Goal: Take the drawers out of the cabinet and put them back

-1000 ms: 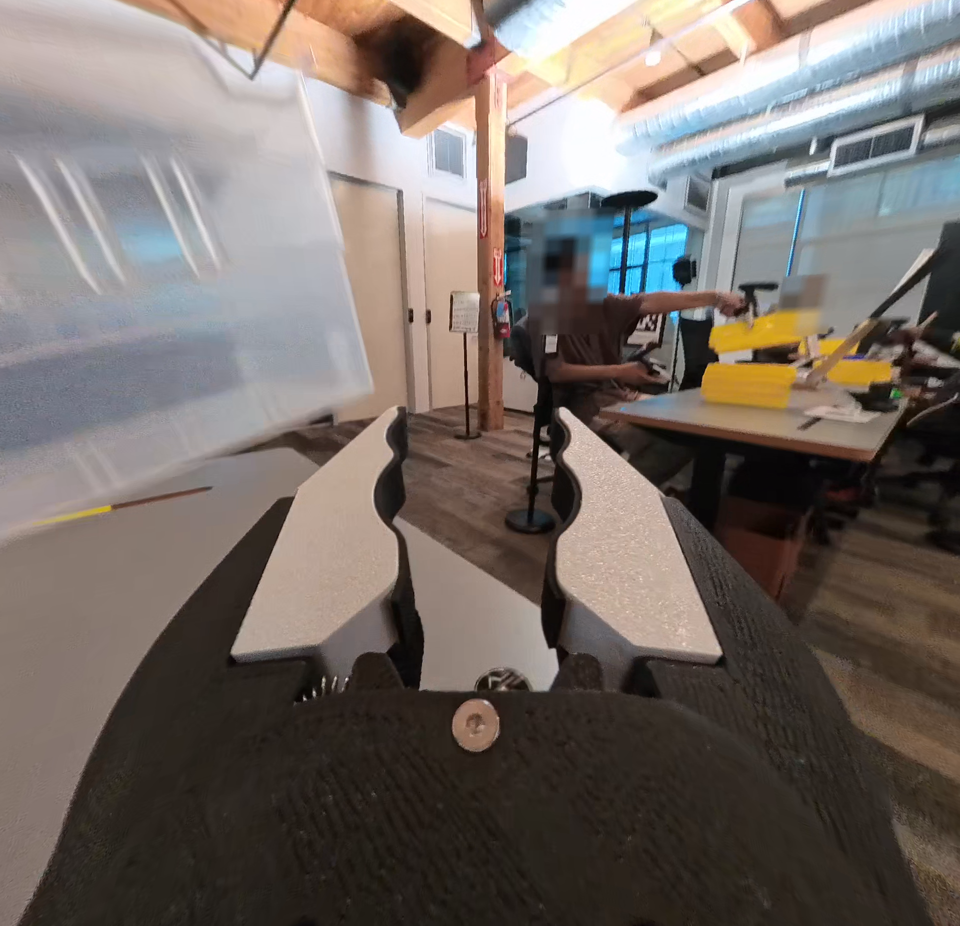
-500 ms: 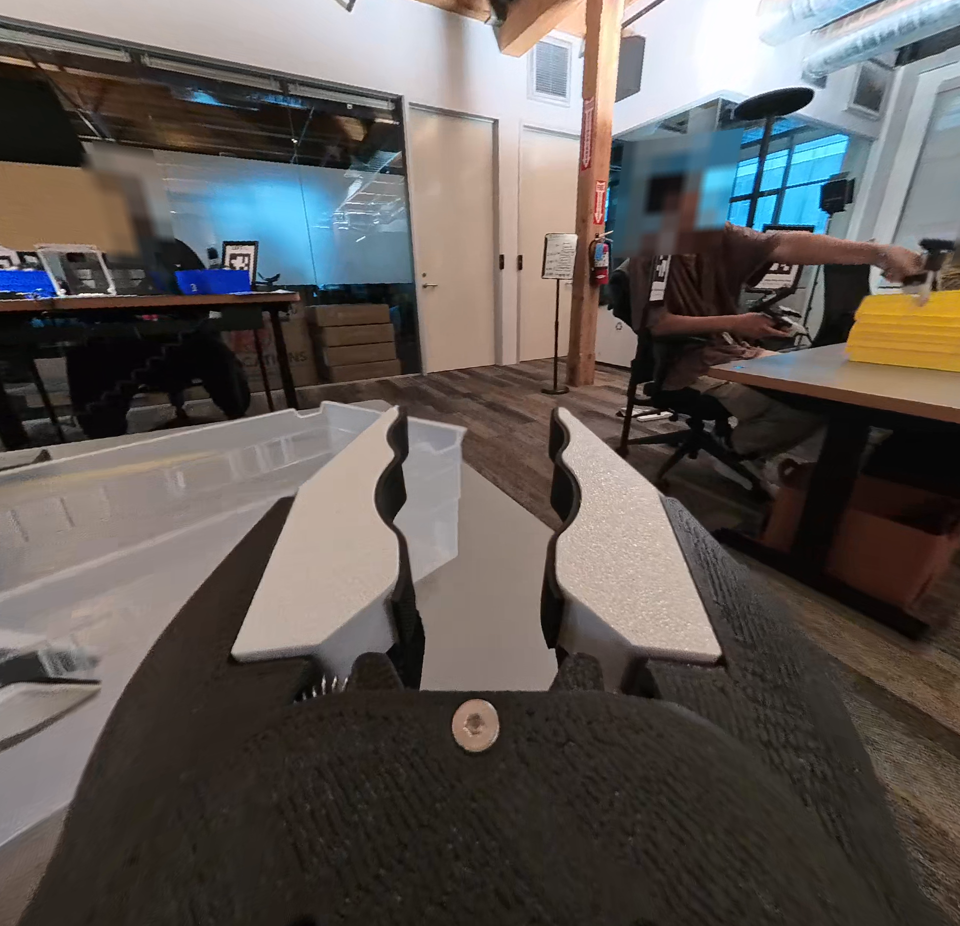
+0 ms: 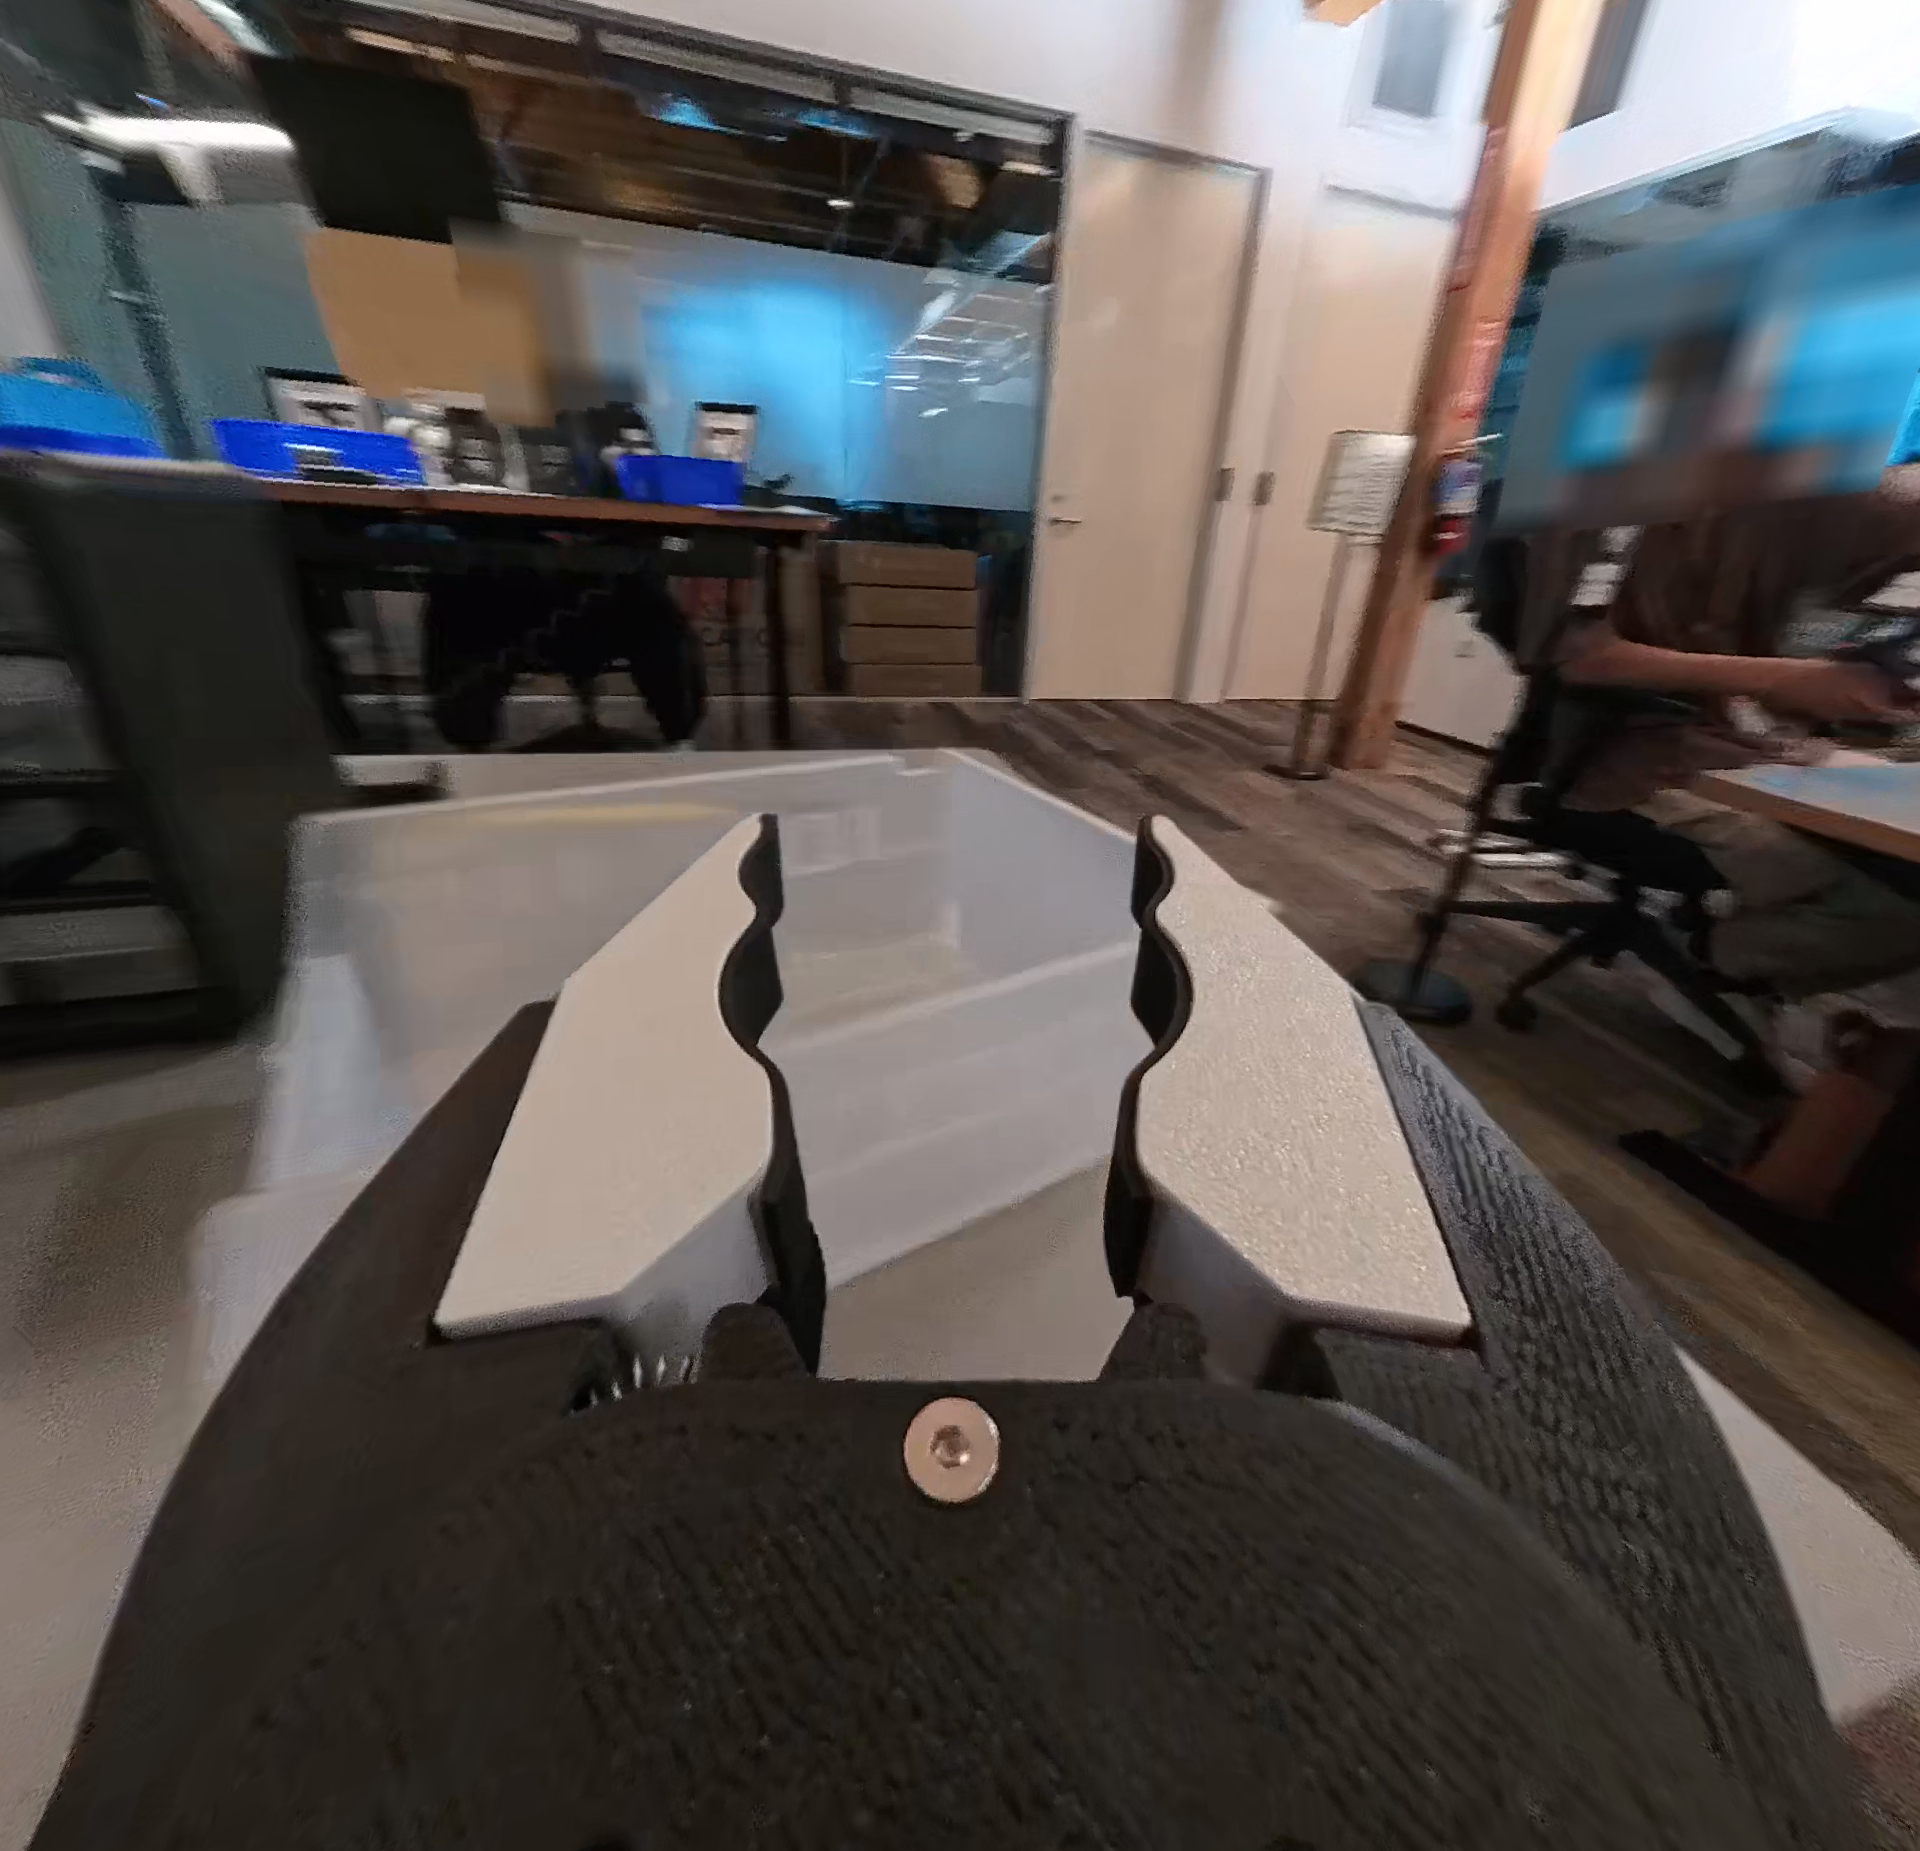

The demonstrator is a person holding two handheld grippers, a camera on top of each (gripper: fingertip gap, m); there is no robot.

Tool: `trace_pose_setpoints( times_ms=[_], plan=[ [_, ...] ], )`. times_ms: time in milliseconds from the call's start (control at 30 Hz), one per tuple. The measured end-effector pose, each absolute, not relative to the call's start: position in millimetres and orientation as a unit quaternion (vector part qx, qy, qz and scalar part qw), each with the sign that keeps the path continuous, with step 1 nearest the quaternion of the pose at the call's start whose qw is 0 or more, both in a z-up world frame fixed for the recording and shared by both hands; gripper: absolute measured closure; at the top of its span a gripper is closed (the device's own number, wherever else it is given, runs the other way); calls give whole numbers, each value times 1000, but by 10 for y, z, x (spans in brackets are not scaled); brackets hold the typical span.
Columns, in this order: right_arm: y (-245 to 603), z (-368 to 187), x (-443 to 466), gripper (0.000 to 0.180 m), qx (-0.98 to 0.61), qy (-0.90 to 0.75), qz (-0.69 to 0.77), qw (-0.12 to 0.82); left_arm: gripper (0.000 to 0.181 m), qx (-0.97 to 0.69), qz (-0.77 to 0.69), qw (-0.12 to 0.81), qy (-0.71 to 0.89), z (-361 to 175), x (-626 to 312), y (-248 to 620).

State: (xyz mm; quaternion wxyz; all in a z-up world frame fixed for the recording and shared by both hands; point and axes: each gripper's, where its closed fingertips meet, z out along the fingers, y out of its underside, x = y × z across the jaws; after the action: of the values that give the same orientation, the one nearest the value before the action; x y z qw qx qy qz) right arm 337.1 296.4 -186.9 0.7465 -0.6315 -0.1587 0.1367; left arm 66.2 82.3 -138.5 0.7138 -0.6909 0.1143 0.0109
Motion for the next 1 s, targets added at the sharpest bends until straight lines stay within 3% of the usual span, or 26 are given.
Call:
trace_pose_setpoints(
  times_ms=[133,233,367,633,800,933,1000],
  plan=[
    [2571,-1765,2961,81,-655,-187,195,706,88,-641,184,742,-68,-1036,-820,-496],
    [2452,-2217,2796,45,-715,-204,159,649,86,-642,307,676,-191,-1261,-1709,-1434],
    [2480,-2652,2612,32,-770,-205,155,584,83,-640,332,623,-305,-1734,-2287,-2142],
    [2625,-2902,2733,48,-797,-216,88,558,81,-691,288,566,-346,-2462,-2564,-2208],
    [2710,-2918,3124,71,-812,-179,68,552,91,-723,270,530,-351,-2707,-2599,-2196],
    [2839,-2956,3437,84,-825,-140,66,543,83,-727,277,509,-368,-2803,-2676,-2270],
    [2914,-2976,3534,101,-829,-135,65,538,86,-722,270,515,-376,-2801,-2698,-2296]
  ],
)
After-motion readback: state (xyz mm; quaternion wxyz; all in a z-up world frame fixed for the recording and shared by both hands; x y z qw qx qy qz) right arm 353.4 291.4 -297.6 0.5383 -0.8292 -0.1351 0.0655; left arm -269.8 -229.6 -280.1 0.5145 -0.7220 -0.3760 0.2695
